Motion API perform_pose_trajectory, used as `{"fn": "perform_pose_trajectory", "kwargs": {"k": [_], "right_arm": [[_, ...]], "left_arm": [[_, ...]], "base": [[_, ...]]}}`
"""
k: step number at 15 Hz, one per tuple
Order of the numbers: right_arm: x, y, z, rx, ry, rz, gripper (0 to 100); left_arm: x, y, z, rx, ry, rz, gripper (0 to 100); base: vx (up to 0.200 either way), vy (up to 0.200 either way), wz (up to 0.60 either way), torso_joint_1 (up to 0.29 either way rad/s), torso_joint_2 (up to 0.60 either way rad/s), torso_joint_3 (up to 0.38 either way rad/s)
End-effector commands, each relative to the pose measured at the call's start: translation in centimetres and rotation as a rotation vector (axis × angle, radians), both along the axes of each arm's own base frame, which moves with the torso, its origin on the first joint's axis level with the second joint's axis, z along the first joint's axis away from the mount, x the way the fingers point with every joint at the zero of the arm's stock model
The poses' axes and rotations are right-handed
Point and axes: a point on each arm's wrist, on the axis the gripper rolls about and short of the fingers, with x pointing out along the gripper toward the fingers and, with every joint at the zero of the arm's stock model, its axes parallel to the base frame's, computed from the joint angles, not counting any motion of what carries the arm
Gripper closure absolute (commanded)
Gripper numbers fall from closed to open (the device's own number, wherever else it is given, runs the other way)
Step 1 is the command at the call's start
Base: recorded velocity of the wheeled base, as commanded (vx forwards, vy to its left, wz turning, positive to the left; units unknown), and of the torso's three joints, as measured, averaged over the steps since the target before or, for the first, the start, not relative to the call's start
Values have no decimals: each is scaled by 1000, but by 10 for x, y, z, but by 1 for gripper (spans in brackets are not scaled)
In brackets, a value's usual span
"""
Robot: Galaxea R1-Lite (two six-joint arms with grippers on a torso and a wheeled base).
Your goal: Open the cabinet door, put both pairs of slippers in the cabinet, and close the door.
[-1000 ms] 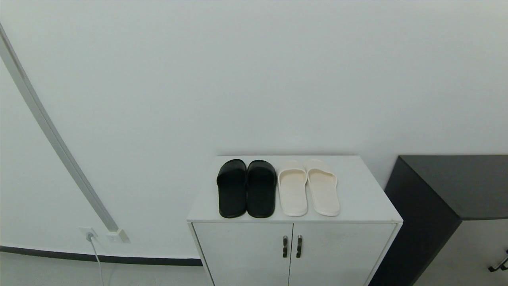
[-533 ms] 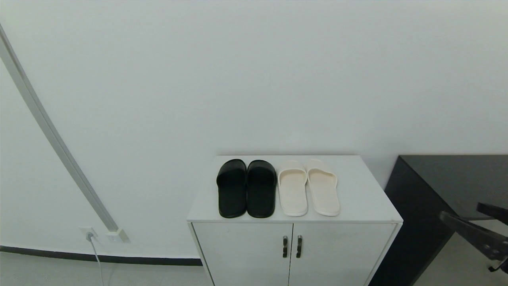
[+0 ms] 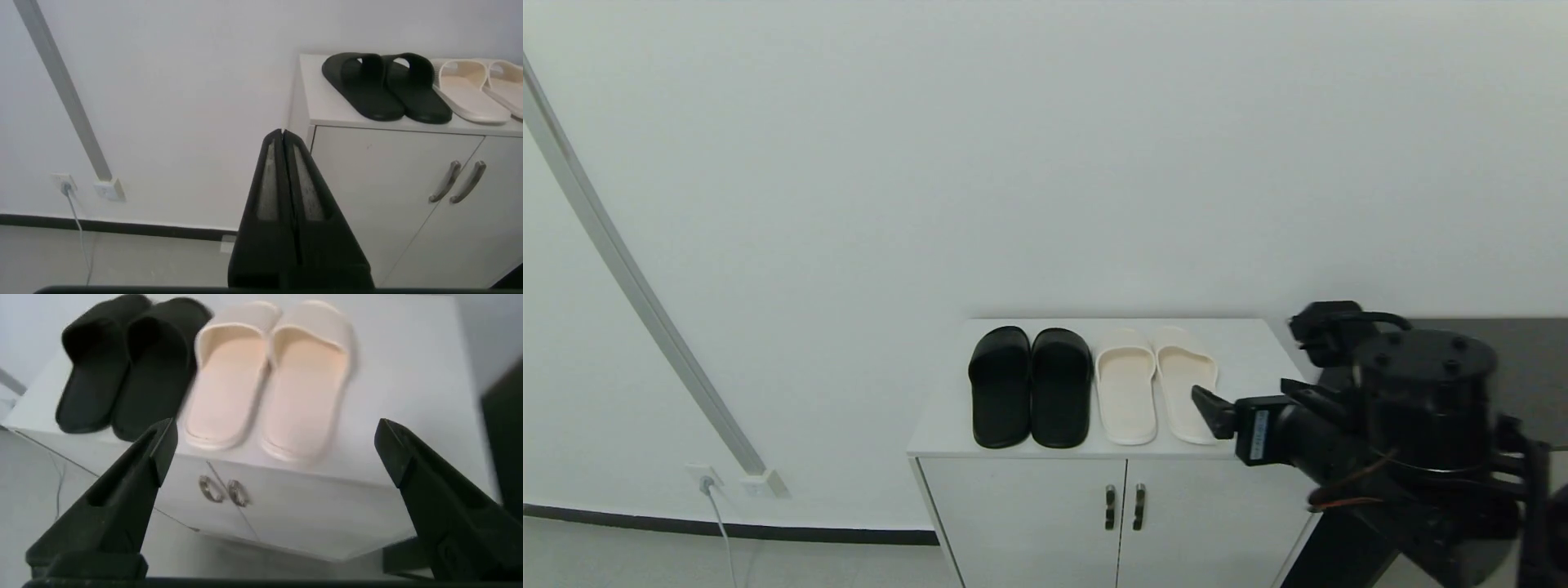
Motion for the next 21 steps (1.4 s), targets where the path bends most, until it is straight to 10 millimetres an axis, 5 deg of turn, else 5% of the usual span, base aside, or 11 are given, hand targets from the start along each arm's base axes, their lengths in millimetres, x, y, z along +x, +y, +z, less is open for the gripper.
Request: {"fn": "perform_pose_trajectory", "kwargs": {"k": [1,4,9,21], "right_arm": [[46,45,-38,-65,58,-34,0],[86,63,-58,-73,65,-80,0],[136,66,-83,-73,63,-166,0],[196,82,-104,-57,2,-197,0]], "left_arm": [[0,0,0,-1,1,0,100],[0,0,0,-1,1,1,100],[0,0,0,-1,1,0,100],[0,0,0,-2,1,0,100]], "base": [[0,0,0,0,0,0],[0,0,0,0,0,0],[0,0,0,0,0,0],[0,0,0,0,0,0]]}}
